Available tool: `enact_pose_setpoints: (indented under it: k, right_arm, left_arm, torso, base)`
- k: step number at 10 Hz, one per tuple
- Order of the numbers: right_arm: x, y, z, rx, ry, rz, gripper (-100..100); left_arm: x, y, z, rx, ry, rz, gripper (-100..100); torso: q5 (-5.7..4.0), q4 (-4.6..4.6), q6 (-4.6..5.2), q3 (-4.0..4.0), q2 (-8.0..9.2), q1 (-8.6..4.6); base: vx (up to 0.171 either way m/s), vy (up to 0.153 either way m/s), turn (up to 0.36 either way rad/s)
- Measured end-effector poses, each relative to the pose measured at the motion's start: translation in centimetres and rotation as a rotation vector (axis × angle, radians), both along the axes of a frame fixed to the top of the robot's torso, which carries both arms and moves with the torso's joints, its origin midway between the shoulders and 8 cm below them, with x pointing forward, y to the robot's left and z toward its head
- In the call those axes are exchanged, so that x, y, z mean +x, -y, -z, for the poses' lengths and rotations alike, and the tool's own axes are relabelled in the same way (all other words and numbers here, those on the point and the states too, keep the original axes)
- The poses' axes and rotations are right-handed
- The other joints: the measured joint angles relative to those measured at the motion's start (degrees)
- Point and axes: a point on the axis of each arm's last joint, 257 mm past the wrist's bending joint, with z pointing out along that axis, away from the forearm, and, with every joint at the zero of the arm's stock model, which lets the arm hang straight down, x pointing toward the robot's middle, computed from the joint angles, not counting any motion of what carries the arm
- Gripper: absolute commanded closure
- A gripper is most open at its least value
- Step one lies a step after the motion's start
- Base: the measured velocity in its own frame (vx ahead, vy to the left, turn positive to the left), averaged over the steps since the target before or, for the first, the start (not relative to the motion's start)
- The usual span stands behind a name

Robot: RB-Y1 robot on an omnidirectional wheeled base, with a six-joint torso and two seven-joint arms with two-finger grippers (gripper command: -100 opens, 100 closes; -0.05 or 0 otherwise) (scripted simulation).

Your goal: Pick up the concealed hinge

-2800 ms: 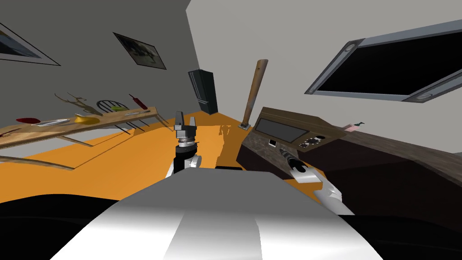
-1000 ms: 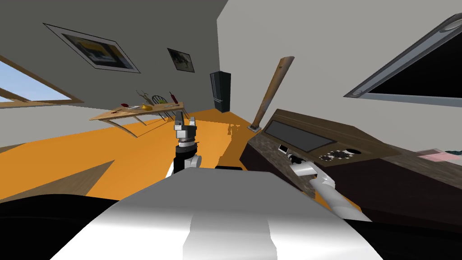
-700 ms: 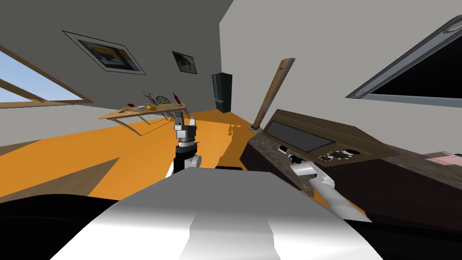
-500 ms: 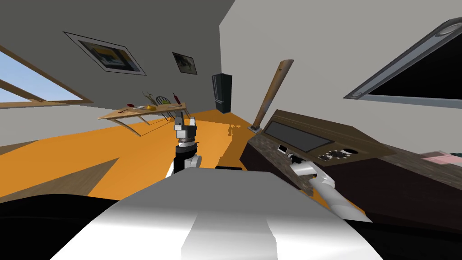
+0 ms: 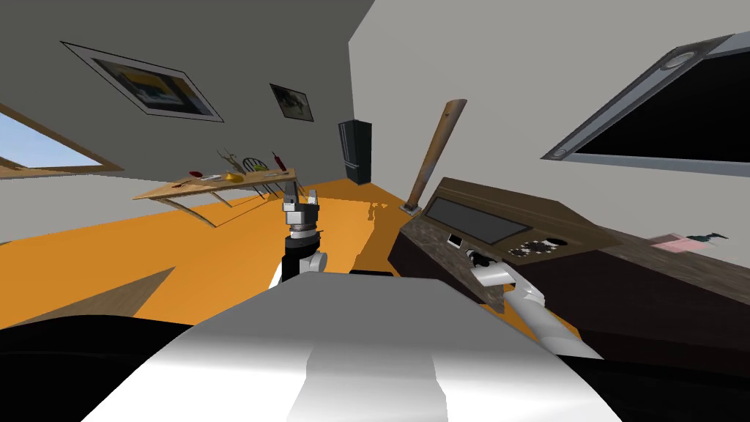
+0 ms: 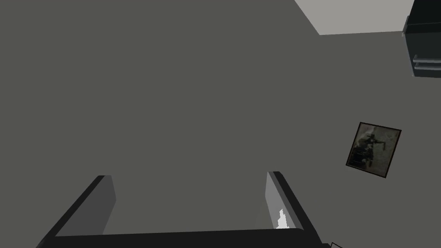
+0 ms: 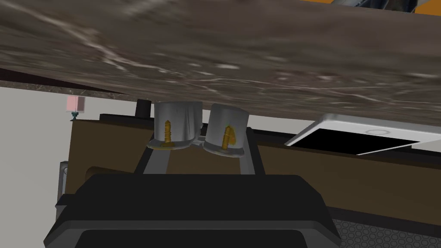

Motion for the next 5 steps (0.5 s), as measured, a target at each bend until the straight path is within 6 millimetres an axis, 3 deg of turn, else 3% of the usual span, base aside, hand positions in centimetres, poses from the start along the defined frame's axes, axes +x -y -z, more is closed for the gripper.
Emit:
enact_pose_setpoints:
  k: [5]
  right_arm:
    - [0.7, -2.1, -0.5, 0.001, 0.000, -0.088, 100]
  left_arm:
    - [0.0, 0.0, 0.0, 0.000, 0.000, 0.000, 0]
  torso:
    - [0.02, 0.01, -0.14, -0.03, -0.06, 0.17]
  base:
    - [0.101, 0.043, -0.178]
